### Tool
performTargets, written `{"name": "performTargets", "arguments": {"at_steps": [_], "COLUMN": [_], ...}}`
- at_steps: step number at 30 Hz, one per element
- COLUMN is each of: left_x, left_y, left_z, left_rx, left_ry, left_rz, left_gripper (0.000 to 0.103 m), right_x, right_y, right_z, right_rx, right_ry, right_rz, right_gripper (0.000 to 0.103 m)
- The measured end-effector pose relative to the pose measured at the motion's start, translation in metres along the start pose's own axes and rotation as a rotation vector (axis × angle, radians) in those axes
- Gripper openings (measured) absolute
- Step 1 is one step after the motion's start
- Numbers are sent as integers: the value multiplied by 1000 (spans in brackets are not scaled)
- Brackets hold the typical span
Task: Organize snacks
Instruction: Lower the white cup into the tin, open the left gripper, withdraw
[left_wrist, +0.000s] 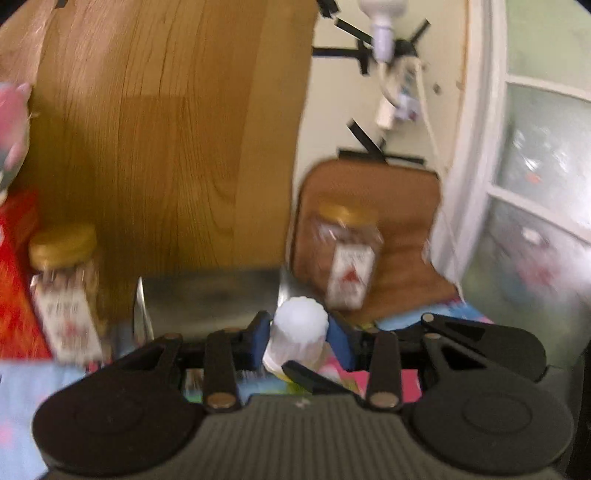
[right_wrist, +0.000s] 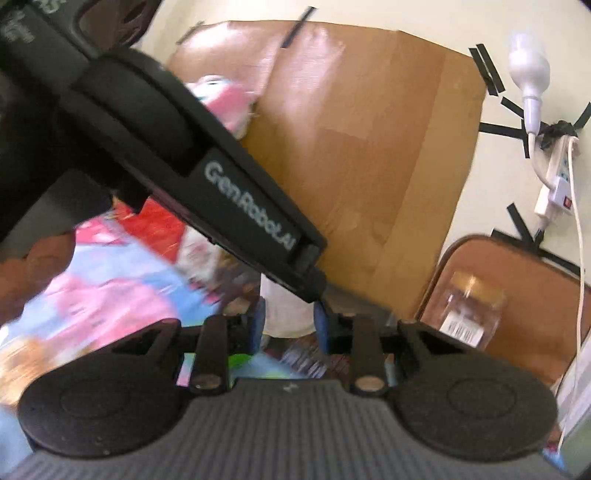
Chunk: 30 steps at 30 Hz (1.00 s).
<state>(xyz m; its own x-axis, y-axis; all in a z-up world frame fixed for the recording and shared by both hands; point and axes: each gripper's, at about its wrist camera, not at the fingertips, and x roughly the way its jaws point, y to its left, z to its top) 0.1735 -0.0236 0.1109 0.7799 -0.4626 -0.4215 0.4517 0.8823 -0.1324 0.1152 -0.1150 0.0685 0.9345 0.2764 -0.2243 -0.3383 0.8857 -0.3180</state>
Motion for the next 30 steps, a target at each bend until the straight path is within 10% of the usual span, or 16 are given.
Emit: {"name": "performTargets", "arguments": {"at_steps": [8,18,22,30], "left_x": [78,83,45,57], "left_y": [30,35,39,10], "left_z": [15,4,-2,-59], "left_rx": [-135,-168,-232,-200], "left_ry": [18,67,49,300], "left_rz": [5,65,4,-2], "left_gripper": [34,45,45,42], "right_x": [83,82,44,38], "right_y": [-30,-47,-79,-121], "right_z": [2,-3,-12,-86], "right_rx": [-39,58,244,678], "right_ry": [69,137,144,393], "right_rz": [-59,-12,44,145], "right_gripper": [32,37,36,36]}}
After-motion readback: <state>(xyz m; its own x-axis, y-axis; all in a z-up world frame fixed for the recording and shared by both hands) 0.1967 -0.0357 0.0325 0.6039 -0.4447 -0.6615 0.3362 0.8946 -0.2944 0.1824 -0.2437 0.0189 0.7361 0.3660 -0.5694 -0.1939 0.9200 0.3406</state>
